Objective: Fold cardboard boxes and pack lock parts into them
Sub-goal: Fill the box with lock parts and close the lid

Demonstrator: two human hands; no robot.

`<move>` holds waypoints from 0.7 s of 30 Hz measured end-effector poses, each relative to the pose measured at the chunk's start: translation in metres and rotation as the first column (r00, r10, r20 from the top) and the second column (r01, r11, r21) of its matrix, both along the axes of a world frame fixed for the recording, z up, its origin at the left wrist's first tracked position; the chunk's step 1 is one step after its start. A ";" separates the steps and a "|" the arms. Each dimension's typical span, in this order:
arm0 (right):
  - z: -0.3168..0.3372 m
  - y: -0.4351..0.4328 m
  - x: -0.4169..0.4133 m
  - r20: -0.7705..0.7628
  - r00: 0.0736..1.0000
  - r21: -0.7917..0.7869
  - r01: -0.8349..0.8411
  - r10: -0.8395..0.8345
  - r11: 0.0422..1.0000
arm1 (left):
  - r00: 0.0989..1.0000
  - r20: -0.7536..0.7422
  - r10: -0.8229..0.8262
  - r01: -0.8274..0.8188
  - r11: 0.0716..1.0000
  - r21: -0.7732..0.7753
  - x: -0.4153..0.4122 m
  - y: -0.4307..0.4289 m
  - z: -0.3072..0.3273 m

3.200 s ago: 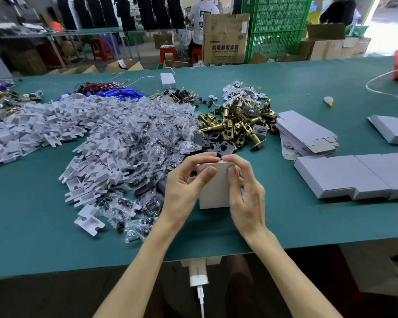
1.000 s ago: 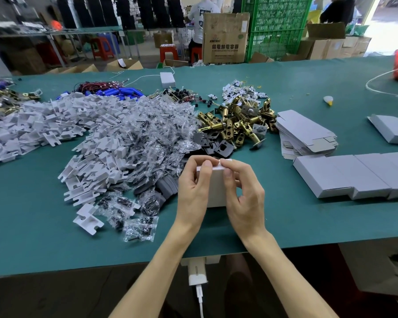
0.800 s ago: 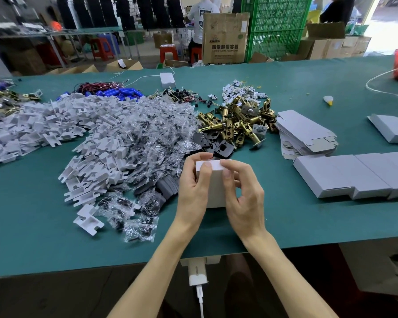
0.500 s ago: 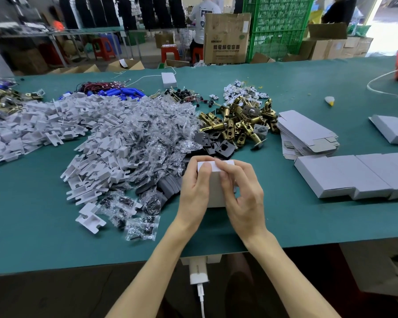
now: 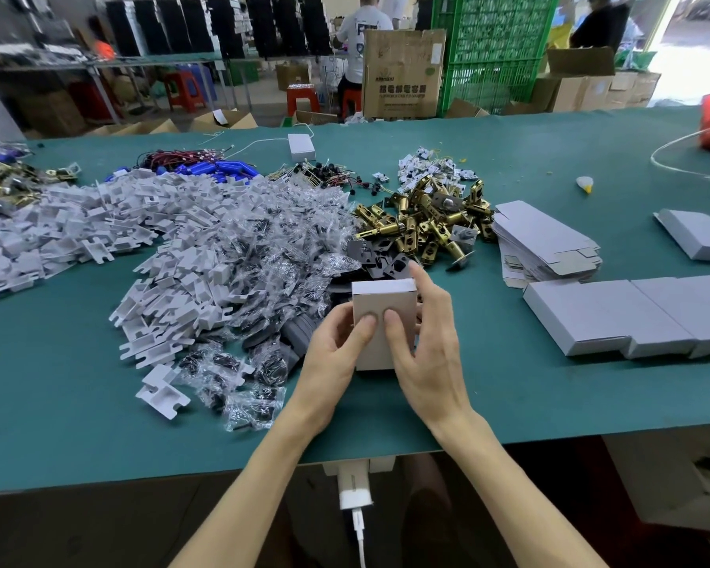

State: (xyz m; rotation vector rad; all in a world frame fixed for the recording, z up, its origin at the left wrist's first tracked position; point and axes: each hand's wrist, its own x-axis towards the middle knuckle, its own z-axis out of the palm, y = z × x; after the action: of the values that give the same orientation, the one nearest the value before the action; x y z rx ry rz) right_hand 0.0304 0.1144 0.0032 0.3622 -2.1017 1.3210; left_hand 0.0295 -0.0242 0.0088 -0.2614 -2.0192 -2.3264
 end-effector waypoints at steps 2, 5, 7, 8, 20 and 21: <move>0.002 -0.003 0.001 -0.024 1.000 0.078 -0.009 0.011 0.997 | 0.999 0.002 0.036 -0.036 0.998 0.049 -0.002 -0.002 -0.003; 0.001 -0.007 0.005 -0.025 0.996 0.288 -0.070 0.081 0.955 | 0.997 0.030 0.067 -0.071 0.987 0.147 -0.002 -0.005 -0.004; 0.000 -0.008 0.009 0.007 0.997 0.436 -0.072 0.076 0.897 | 0.997 0.044 0.067 -0.074 0.981 0.181 -0.002 -0.007 -0.004; 0.000 -0.007 0.011 0.024 0.999 0.488 -0.044 0.037 0.872 | 0.997 0.058 0.055 -0.065 0.980 0.187 -0.001 -0.007 -0.003; 0.007 0.047 0.034 0.310 0.850 0.701 0.098 -0.426 0.706 | 0.990 0.069 -0.120 0.125 0.989 -0.078 0.002 0.002 -0.004; 0.009 0.047 0.033 0.332 0.815 0.730 0.097 -0.475 0.677 | 0.991 0.069 -0.112 0.118 0.989 -0.090 0.002 0.002 -0.005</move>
State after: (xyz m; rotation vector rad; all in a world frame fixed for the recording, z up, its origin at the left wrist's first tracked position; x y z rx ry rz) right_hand 0.0630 0.1609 0.0122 -0.0683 -2.9146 0.3898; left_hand 0.0317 -0.0227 0.0043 -0.3210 -2.2043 -2.3369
